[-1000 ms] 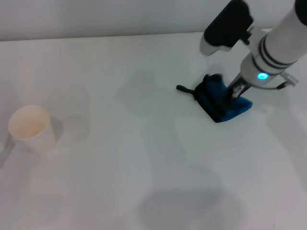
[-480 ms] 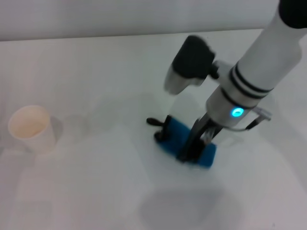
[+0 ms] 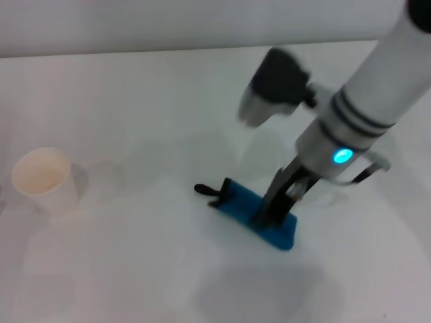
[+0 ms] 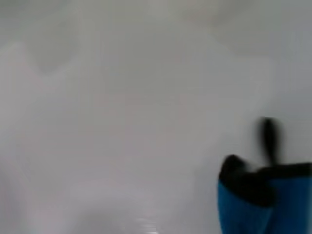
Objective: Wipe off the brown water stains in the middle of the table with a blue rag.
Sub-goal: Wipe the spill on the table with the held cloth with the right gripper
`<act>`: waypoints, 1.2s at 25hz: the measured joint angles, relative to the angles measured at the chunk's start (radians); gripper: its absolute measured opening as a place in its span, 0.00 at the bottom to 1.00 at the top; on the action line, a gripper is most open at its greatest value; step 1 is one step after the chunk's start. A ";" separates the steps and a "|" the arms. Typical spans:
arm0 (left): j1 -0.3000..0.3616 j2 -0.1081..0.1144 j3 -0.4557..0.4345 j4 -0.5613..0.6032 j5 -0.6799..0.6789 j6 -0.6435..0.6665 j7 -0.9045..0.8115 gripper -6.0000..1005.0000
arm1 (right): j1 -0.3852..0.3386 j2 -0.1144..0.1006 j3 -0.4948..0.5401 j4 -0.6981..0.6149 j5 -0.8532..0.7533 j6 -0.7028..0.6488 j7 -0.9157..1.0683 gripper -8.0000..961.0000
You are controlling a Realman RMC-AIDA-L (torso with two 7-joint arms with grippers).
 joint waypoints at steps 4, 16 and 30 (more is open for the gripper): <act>-0.005 0.000 0.000 0.000 0.000 0.006 0.000 0.88 | -0.015 0.000 0.157 0.022 -0.134 -0.022 -0.020 0.02; -0.005 0.000 0.000 0.000 0.000 0.007 0.000 0.88 | -0.067 -0.010 0.536 0.038 -0.454 -0.112 -0.038 0.02; -0.020 0.000 0.000 0.002 0.001 0.007 0.005 0.88 | -0.092 -0.003 0.607 0.056 -0.304 -0.082 -0.203 0.08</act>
